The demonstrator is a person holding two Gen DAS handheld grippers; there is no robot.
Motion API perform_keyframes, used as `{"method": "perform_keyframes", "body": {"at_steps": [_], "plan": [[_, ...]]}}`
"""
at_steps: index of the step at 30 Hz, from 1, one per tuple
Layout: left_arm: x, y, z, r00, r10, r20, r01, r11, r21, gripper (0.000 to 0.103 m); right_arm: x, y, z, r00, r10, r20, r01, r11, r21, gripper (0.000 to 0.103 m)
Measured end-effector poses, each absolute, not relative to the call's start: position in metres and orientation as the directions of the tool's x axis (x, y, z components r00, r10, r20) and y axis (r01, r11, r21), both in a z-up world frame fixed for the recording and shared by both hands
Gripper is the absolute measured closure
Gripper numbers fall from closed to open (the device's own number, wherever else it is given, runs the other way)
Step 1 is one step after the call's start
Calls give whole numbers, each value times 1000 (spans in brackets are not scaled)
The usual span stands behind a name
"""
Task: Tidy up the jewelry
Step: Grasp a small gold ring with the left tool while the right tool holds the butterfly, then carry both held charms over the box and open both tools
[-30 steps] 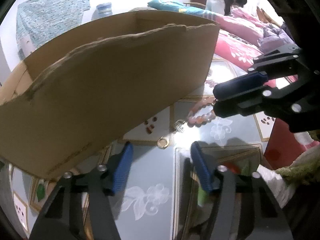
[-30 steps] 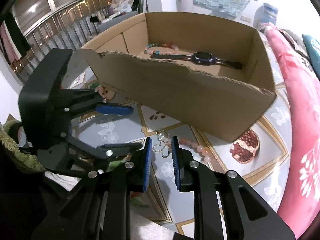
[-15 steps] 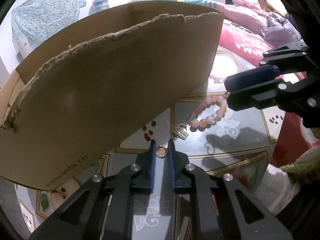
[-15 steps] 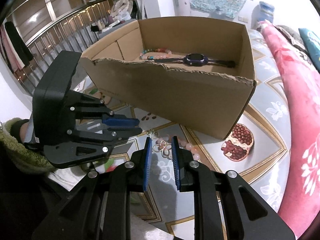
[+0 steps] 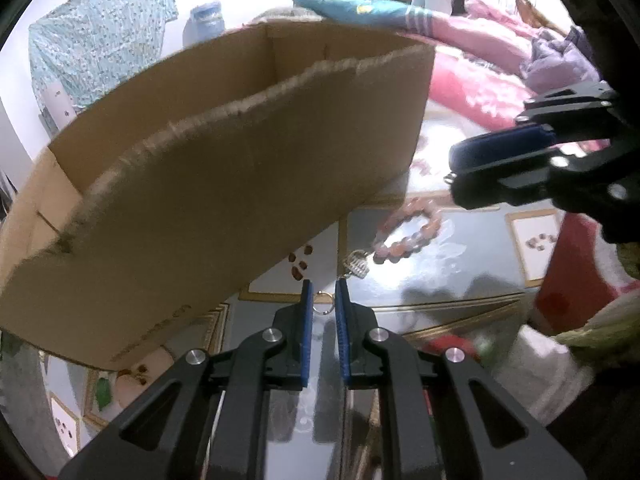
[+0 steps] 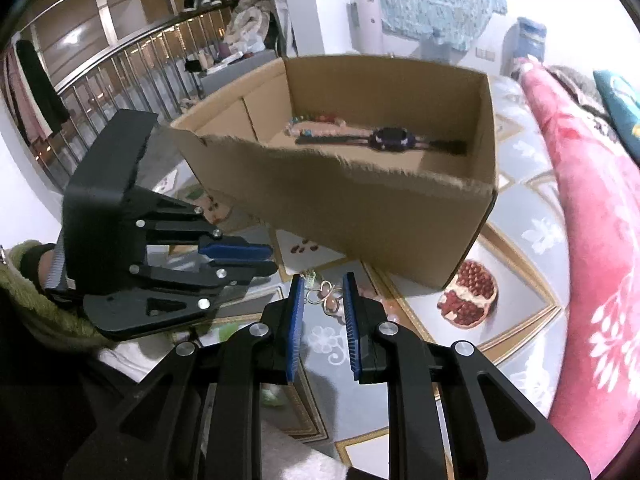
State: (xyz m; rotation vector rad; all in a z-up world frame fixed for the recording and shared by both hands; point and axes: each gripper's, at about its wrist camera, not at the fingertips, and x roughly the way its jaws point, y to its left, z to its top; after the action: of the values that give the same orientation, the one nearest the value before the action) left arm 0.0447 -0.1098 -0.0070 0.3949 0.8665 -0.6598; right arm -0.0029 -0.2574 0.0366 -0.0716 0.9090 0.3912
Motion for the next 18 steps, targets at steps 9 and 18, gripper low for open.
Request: {"method": "perform_keyframes", "body": {"at_steps": [9,18], "plan": [[40,-83,83,528,-519,-672,672,739,-43,93,0,-246,94,657,336,-675,-411,910,53,86],[98,-65,93,610,-435,-663,586,811,7,92,64,-236,90,707,274,-652,-336,941,32,86]]}}
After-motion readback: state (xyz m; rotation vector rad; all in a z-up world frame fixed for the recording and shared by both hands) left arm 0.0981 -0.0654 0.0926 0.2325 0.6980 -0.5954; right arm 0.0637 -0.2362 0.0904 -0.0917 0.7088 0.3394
